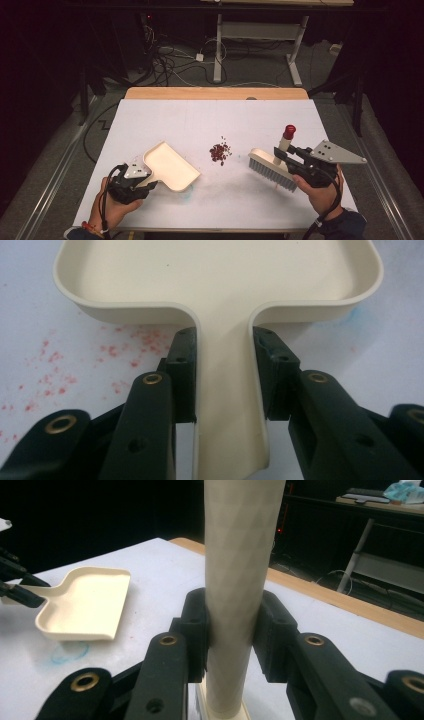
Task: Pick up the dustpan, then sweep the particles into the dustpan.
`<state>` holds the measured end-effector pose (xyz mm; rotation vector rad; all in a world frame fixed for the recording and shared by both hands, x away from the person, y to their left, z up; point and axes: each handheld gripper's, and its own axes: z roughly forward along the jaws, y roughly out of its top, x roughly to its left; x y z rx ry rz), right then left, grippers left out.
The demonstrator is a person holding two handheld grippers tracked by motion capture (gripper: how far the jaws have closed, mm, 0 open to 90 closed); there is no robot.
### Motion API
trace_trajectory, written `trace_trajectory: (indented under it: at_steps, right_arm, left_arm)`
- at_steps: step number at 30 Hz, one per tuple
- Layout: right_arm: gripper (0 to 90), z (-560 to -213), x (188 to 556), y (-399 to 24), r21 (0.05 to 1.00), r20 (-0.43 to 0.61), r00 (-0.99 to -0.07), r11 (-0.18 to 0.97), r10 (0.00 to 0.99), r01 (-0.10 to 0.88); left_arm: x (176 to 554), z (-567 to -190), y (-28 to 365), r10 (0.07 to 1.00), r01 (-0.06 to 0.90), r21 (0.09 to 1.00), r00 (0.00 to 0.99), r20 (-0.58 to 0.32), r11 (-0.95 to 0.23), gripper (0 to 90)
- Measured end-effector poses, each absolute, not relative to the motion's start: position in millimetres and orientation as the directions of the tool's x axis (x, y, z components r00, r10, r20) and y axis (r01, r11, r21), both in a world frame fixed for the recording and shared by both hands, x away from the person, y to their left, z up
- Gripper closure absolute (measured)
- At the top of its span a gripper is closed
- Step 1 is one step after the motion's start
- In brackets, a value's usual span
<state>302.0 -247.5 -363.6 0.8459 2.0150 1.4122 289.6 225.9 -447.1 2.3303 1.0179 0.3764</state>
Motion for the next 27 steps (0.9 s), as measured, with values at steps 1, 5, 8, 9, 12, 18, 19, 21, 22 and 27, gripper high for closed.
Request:
trace_trajectory:
  at_steps: [1,5,8,9,12,18,19,21,22,27]
  right_arm:
    - [70.1,-364.4,303.3,-245.2,0.947,-0.069,-0.663,0.258,0.745,0.191]
    - [70.1,-365.9,306.5,-239.2,0.947,-0.069,-0.670,0.260,0.740,0.190]
    - [70.1,-367.0,308.9,-235.8,0.946,-0.077,-0.671,0.267,0.737,0.184]
    - [70.1,-367.7,310.2,-234.9,0.946,-0.075,-0.670,0.265,0.738,0.186]
    - [70.1,-369.5,318.5,-233.3,0.947,-0.085,-0.655,0.264,0.751,0.181]
    - [70.1,-372.4,335.6,-233.7,0.952,-0.081,-0.629,0.248,0.773,0.182]
    - [70.1,-372.4,335.6,-233.7,0.952,-0.081,-0.629,0.248,0.773,0.182]
    - [70.1,-371.6,343.9,-232.8,0.955,-0.082,-0.619,0.238,0.781,0.174]
    - [70.1,-370.3,355.7,-230.0,0.959,-0.073,-0.620,0.225,0.781,0.170]
    - [70.1,-369.5,387.8,-216.7,0.952,-0.087,-0.616,0.248,0.783,0.181]
  left_arm:
    - [288.1,-447.4,225.4,0.735,0.579,0.592,0.677,0.034,-0.561,64.2]
    - [285.6,-450.2,223.6,0.720,0.574,0.597,0.694,0.010,-0.561,64.1]
    - [283.4,-453.6,220.3,0.702,0.561,0.596,0.712,0.007,-0.574,64.1]
    - [283.2,-455.1,218.4,0.697,0.562,0.591,0.717,0.001,-0.578,64.2]
    - [281.4,-458.7,212.5,0.687,0.557,0.573,0.726,0.015,-0.601,64.1]
    - [282.5,-458.5,210.7,0.687,0.557,0.574,0.726,0.014,-0.601,64.1]
    - [283.1,-458.5,210.1,0.685,0.556,0.572,0.728,0.015,-0.603,64.1]
    - [284.7,-459.9,209.0,0.683,0.558,0.568,0.730,0.011,-0.605,64.1]
    - [285.7,-460.7,209.1,0.682,0.560,0.568,0.731,0.003,-0.603,64.1]
    - [287.9,-463.3,207.9,0.677,0.562,0.556,0.736,0.003,-0.612,64.1]
